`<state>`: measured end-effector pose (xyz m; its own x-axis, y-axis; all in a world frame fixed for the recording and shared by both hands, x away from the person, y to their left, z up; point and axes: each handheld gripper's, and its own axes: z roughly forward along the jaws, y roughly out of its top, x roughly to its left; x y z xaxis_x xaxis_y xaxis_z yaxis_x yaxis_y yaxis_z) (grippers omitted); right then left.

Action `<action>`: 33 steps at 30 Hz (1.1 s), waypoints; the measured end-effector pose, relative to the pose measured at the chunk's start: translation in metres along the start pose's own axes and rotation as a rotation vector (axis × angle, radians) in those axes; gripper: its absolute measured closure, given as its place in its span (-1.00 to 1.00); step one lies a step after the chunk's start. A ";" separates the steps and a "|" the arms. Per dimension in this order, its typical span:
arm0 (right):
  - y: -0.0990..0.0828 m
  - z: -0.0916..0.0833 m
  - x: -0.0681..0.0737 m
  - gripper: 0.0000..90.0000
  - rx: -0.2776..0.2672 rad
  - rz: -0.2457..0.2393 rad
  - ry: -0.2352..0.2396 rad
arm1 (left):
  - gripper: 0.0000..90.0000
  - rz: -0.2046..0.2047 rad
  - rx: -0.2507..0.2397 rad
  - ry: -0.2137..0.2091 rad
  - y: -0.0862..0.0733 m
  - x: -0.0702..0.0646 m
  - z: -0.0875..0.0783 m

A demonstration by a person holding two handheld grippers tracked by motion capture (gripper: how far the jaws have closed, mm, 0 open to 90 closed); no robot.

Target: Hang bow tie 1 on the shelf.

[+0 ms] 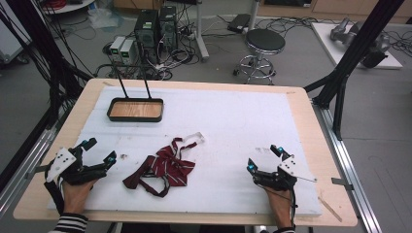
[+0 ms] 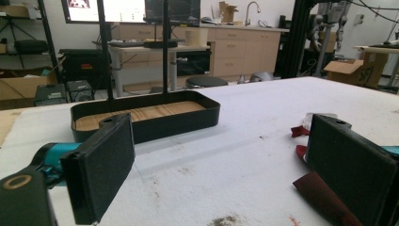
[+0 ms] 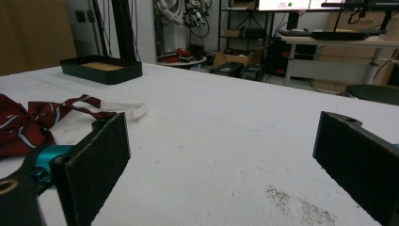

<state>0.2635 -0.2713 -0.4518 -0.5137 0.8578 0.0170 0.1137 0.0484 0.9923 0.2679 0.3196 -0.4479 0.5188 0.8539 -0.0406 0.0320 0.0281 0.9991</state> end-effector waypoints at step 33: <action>0.000 0.000 -0.001 -0.92 -0.001 0.002 -0.001 | -0.87 0.269 0.356 -0.386 0.079 -0.040 0.066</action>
<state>0.2643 -0.2717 -0.4518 -0.5130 0.8582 0.0188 0.1143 0.0465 0.9924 0.3063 0.2537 -0.3682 0.8197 0.5540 0.1454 0.1064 -0.3967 0.9118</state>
